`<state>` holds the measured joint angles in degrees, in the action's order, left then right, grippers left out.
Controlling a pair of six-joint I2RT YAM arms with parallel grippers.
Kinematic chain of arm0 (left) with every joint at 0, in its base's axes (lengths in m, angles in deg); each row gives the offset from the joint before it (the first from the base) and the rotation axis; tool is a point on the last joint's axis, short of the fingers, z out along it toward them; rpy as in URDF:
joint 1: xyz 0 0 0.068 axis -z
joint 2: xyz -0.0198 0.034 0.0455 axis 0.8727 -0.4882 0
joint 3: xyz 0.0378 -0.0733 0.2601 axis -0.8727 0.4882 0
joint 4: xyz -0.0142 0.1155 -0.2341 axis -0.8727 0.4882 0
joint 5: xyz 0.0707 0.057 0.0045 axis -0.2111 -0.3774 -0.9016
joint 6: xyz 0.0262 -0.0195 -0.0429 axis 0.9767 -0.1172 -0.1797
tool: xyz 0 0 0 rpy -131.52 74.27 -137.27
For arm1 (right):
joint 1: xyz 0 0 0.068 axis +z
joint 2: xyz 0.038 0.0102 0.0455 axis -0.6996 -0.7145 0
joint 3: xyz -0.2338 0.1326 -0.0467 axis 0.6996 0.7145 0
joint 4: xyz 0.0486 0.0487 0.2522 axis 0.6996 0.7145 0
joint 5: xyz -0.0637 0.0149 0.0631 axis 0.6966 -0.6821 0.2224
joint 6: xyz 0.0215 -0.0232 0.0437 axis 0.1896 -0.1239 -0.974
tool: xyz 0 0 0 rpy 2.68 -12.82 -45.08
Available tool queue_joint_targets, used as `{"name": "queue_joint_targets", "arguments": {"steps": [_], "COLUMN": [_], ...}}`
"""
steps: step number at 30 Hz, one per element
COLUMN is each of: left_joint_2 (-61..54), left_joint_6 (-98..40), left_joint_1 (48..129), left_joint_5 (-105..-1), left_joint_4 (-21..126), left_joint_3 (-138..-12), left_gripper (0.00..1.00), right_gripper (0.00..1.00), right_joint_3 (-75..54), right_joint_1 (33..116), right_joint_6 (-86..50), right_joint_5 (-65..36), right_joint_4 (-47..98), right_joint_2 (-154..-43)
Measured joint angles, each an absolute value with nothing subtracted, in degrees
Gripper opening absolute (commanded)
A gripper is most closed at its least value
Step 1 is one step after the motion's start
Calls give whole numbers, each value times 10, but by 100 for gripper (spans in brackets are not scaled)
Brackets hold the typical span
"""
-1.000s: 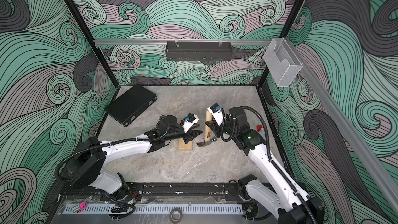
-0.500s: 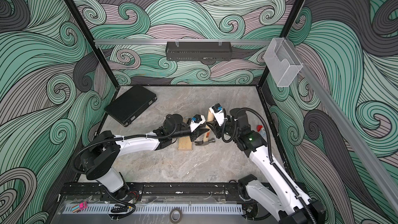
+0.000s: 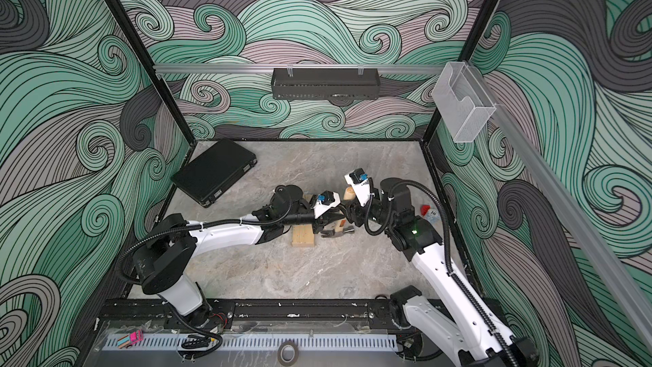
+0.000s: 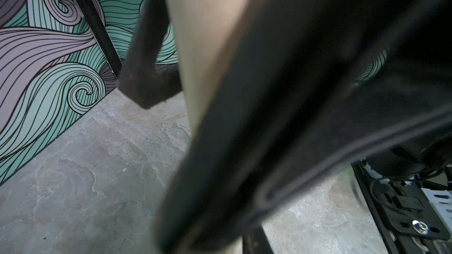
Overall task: Use a claw hammer to pull out a nail
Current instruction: Pick up the hammer at the center of the board.
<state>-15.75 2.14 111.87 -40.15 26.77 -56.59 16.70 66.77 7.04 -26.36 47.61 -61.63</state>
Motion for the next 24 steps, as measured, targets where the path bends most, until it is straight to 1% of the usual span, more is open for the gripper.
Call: {"name": "queue_joint_targets", "arguments": {"steps": [4,9,17,24], "left_joint_2": [-153,-144,-128,-121], "left_joint_6": [26,34,38,39], "left_joint_1": [1118,1115,1103,1099], "left_joint_5": [-399,-387,-343,-315], "left_joint_4": [277,297,333,355], "left_joint_3": [-566,-566,-565,-565], "left_gripper": [0,0,0,0], "right_gripper": [71,68,56,45], "right_joint_3": [149,141,102,91], "right_joint_1": [654,627,605,597], "right_joint_6": [106,165,275,338], "right_joint_5": [-304,-406,-511,-562], "right_joint_4": [511,538,589,606], "right_joint_2": [-620,-620,-634,-668]}}
